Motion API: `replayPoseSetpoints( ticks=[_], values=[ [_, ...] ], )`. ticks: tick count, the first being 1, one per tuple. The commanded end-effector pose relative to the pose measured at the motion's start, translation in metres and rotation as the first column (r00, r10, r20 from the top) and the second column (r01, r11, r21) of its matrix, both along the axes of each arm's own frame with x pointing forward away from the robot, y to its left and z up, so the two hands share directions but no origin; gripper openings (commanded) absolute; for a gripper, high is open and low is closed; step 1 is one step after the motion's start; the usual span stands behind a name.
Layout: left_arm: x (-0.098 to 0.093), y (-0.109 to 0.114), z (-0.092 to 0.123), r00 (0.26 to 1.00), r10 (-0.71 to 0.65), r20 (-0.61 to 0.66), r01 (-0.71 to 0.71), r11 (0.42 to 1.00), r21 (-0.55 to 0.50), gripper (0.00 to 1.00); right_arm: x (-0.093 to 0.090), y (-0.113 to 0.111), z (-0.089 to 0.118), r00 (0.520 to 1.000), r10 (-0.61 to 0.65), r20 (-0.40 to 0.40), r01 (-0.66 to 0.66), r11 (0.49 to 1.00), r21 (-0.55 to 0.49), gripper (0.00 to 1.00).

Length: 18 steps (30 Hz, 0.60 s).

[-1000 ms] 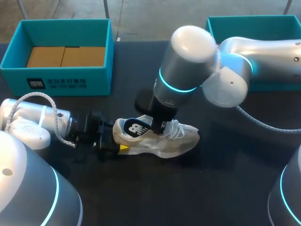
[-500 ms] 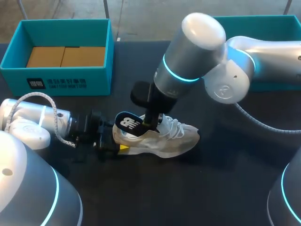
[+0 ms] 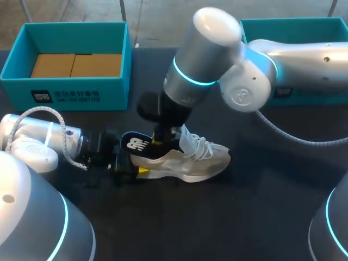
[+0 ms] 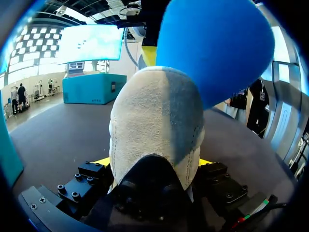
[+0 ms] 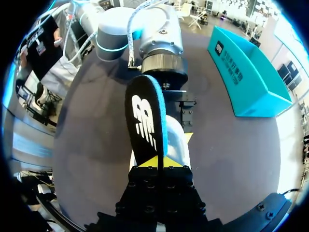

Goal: Take the shoe out of the shoebox, open the shoe tongue, remove and reinsert the insole, then place the shoe into the shoebox

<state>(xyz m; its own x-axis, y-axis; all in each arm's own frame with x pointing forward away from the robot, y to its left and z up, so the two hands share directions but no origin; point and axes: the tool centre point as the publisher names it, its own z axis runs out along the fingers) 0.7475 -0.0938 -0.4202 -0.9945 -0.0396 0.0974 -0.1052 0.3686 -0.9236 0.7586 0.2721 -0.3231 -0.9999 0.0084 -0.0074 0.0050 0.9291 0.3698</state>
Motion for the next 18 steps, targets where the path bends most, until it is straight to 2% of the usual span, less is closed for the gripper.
replayPoseSetpoints(
  ticks=[1,7,8,9,10,11,14,18],
  values=[
    [0.000,0.000,0.000,1.000,0.000,-0.001,0.000,1.000,0.001,0.00,0.005,0.008,0.007,1.000,0.009,0.000,-0.009,1.000,-0.017,0.00],
    [0.000,0.000,0.000,1.000,0.000,-0.001,0.000,1.000,0.001,0.00,0.009,0.012,0.008,1.000,0.019,-0.010,-0.019,1.000,-0.014,0.00],
    [0.000,0.000,0.000,1.000,0.000,-0.001,0.000,1.000,0.001,0.00,0.009,0.012,0.008,1.000,0.018,-0.020,-0.019,1.000,-0.015,0.15],
    [0.000,0.000,0.000,1.000,0.000,-0.001,0.000,1.000,0.001,0.00,0.009,0.011,0.007,0.999,0.018,-0.028,-0.018,1.000,-0.014,0.41],
    [0.000,0.000,0.000,1.000,0.000,-0.001,0.000,1.000,0.001,0.00,0.009,0.011,0.006,0.999,0.019,-0.038,-0.020,1.000,-0.010,0.51],
    [0.000,0.000,0.000,1.000,0.000,-0.001,0.000,1.000,0.001,0.00,0.008,0.010,0.006,0.999,0.020,-0.049,-0.020,1.000,-0.005,0.65],
    [0.000,0.000,0.000,1.000,0.000,-0.001,0.000,1.000,0.001,0.00,0.008,0.004,0.010,0.997,0.027,-0.075,-0.028,1.000,-0.010,0.82],
    [0.000,0.000,0.000,1.000,0.000,-0.001,0.000,1.000,0.001,0.00,0.009,-0.004,0.016,0.993,0.036,-0.110,-0.040,0.998,-0.038,0.87]
  ],
)
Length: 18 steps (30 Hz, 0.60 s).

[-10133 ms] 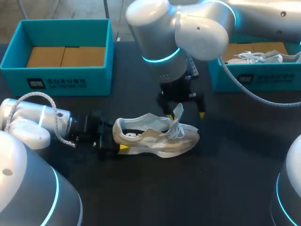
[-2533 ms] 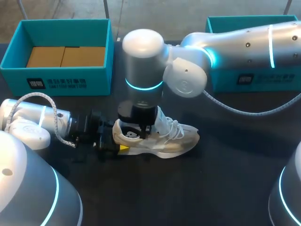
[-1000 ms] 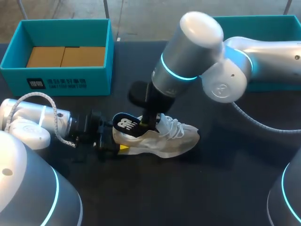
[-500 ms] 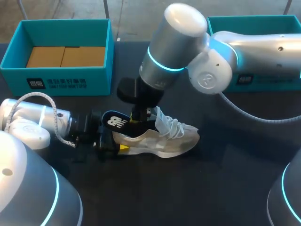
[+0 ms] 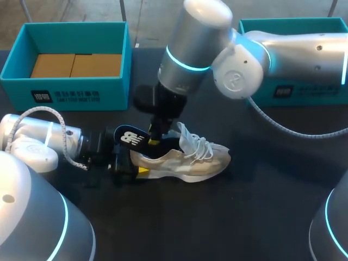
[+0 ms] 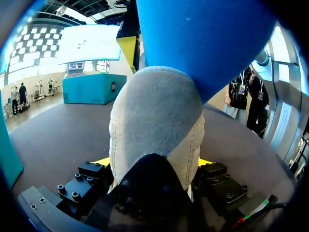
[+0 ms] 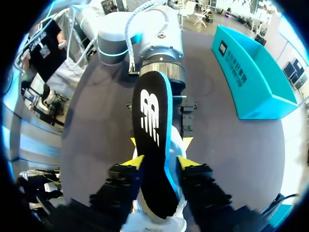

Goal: Take the shoe out of the shoebox, open the shoe tongue, remove and reinsert the insole, then place the shoe into the shoebox

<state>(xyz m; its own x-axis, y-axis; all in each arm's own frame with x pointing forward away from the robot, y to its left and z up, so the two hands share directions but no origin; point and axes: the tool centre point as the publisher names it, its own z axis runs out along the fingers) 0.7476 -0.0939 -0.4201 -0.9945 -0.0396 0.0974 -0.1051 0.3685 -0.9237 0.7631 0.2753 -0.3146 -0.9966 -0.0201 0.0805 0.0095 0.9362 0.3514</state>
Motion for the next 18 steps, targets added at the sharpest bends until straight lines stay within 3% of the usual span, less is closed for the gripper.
replayPoseSetpoints(
  ticks=[1,5,9,18],
  values=[
    [0.0002,0.0003,0.0003,1.000,0.000,-0.001,0.000,1.000,0.001,0.00,0.0054,-0.0086,0.0080,0.999,0.013,-0.032,-0.014,1.000,-0.028,0.88],
    [0.0002,0.0003,0.0003,1.000,0.000,-0.001,0.000,1.000,0.001,0.00,0.0104,-0.0147,0.0088,0.994,0.031,-0.103,-0.031,1.000,0.003,0.91],
    [0.0002,0.0003,0.0003,1.000,0.000,-0.001,0.000,1.000,0.001,0.00,0.0147,-0.0178,0.0079,0.974,0.088,-0.209,-0.069,0.993,0.094,0.82],
    [0.0002,0.0003,0.0003,1.000,0.000,-0.001,0.000,1.000,0.001,0.00,0.0136,-0.0161,0.0062,0.935,0.135,-0.327,-0.068,0.975,0.210,0.77]
  ],
)
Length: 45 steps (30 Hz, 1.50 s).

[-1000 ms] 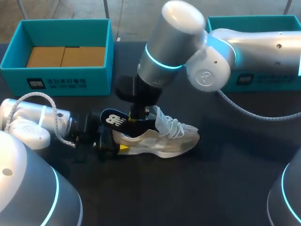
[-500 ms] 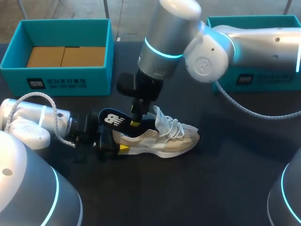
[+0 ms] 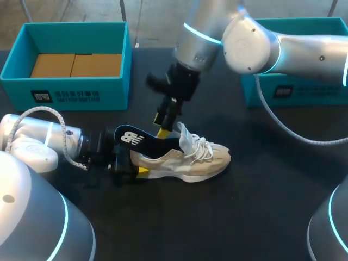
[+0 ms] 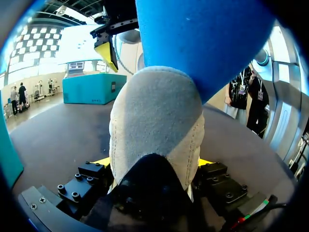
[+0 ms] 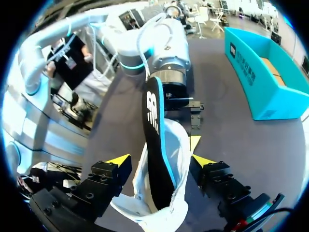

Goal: Take the shoe out of the shoebox, open the shoe tongue, remove and reinsert the insole, then place the shoe into the shoebox

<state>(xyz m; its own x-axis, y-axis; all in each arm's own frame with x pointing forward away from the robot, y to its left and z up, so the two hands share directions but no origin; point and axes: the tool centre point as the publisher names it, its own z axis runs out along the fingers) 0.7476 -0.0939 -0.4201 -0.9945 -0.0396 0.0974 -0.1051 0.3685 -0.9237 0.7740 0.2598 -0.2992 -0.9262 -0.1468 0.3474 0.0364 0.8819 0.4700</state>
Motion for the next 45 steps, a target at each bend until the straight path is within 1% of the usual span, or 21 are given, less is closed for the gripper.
replayPoseSetpoints(
  ticks=[1,2,3,4,5,7,9,11,17,18,20,29,33,38,45],
  values=[
    [0.000,0.000,0.000,1.000,0.000,-0.001,0.000,1.000,0.001,0.00,0.002,0.000,-0.010,0.997,-0.008,-0.075,0.013,0.998,0.065,0.77],
    [0.000,0.000,0.000,1.000,0.000,-0.001,0.000,1.000,0.001,0.00,0.001,0.001,-0.011,0.995,-0.038,-0.092,0.047,0.994,0.095,0.76],
    [0.000,0.000,0.000,1.000,0.000,-0.001,0.000,1.000,0.001,0.00,0.000,0.001,-0.012,0.994,-0.040,-0.100,0.050,0.994,0.102,0.74],
    [0.000,0.000,0.000,1.000,0.000,-0.001,0.000,1.000,0.001,0.00,-0.001,0.003,-0.013,0.992,-0.056,-0.113,0.070,0.990,0.124,0.69],
    [0.000,0.000,0.000,1.000,0.000,-0.001,0.000,1.000,0.001,0.00,-0.002,0.004,-0.014,0.991,-0.058,-0.120,0.074,0.989,0.131,0.64],
    [0.000,0.000,0.000,1.000,0.000,-0.001,0.000,1.000,0.001,0.00,-0.004,0.006,-0.017,0.991,-0.071,-0.114,0.085,0.990,0.117,0.59],
    [0.000,0.000,0.000,1.000,0.000,-0.001,0.000,1.000,0.001,0.00,-0.007,0.009,-0.021,0.986,-0.095,-0.134,0.114,0.983,0.143,0.50],
    [0.000,0.000,0.000,1.000,0.000,-0.001,0.000,1.000,0.001,0.00,-0.009,0.010,-0.023,0.985,-0.100,-0.139,0.121,0.982,0.148,0.48],
    [0.000,0.000,0.000,1.000,0.000,-0.001,0.000,1.000,0.001,0.00,-0.017,0.014,-0.025,0.984,-0.095,-0.150,0.119,0.980,0.162,0.50],
    [0.000,0.000,0.000,1.000,0.000,-0.001,0.000,1.000,0.001,0.00,-0.018,0.015,-0.025,0.984,-0.093,-0.151,0.117,0.979,0.164,0.53],
    [0.000,0.000,0.000,1.000,0.000,-0.001,0.000,1.000,0.001,0.00,-0.019,0.016,-0.025,0.984,-0.091,-0.152,0.116,0.980,0.165,0.56],
    [0.000,0.000,0.000,1.000,0.000,-0.001,0.000,1.000,0.001,0.00,-0.024,0.023,-0.026,0.985,-0.078,-0.152,0.104,0.980,0.171,0.53],
    [0.000,0.000,0.000,1.000,0.000,-0.001,0.000,1.000,0.001,0.00,-0.026,0.026,-0.024,0.986,-0.071,-0.151,0.097,0.979,0.178,0.54],
    [0.000,0.000,0.000,1.000,0.000,-0.001,0.000,1.000,0.001,0.00,-0.029,0.033,-0.023,0.986,-0.064,-0.156,0.093,0.978,0.187,0.49],
    [0.000,0.000,0.000,1.000,0.000,-0.001,0.000,1.000,0.001,0.00,-0.032,0.037,-0.023,0.987,-0.051,-0.152,0.080,0.979,0.187,0.49]
  ],
)
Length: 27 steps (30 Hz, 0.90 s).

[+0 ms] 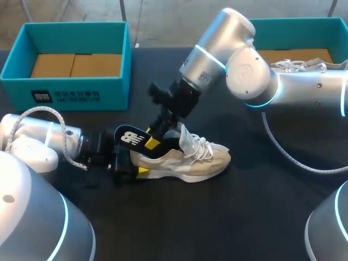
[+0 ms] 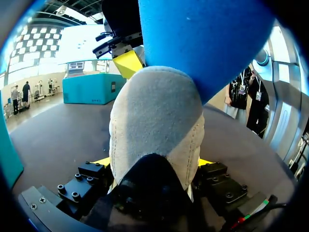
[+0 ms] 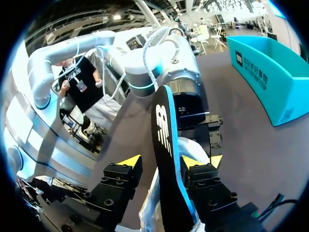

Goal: Take the shoe out of the shoebox, open the shoe tongue, remove and reinsert the insole, then place the shoe into the shoebox

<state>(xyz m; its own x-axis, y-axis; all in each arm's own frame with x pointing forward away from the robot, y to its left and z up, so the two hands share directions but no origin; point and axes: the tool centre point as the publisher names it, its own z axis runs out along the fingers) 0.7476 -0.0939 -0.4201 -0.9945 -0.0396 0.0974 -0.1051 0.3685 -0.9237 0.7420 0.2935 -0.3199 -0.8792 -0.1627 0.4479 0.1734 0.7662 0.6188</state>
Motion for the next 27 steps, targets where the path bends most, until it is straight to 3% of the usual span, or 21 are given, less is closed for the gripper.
replayPoseSetpoints(
  ticks=[1,12,15,17,18,27],
  values=[
    [0.000,0.000,0.000,1.000,0.000,-0.001,0.000,1.000,0.001,0.00,-0.001,0.004,-0.003,1.000,0.007,-0.005,-0.007,1.000,-0.003,0.49],
    [0.000,0.000,0.000,1.000,0.000,-0.001,0.000,1.000,0.001,0.00,0.000,0.007,-0.007,1.000,0.022,-0.013,-0.022,1.000,-0.003,0.45],
    [0.000,0.000,0.000,1.000,0.000,-0.001,0.000,1.000,0.001,0.00,0.001,0.007,-0.009,1.000,0.022,-0.016,-0.022,1.000,-0.005,0.25],
    [0.000,0.000,0.000,1.000,0.000,-0.001,0.000,1.000,0.001,0.00,0.001,0.008,-0.010,1.000,0.023,-0.019,-0.023,1.000,-0.006,0.02],
    [0.000,0.000,0.000,1.000,0.000,-0.001,0.000,1.000,0.001,0.00,0.001,0.008,-0.010,1.000,0.024,-0.020,-0.024,1.000,-0.006,0.00],
    [0.000,0.000,0.000,1.000,0.000,-0.001,0.000,1.000,0.001,0.00,0.002,0.003,0.001,1.000,0.019,-0.002,-0.019,1.000,0.006,0.00]
  ],
)
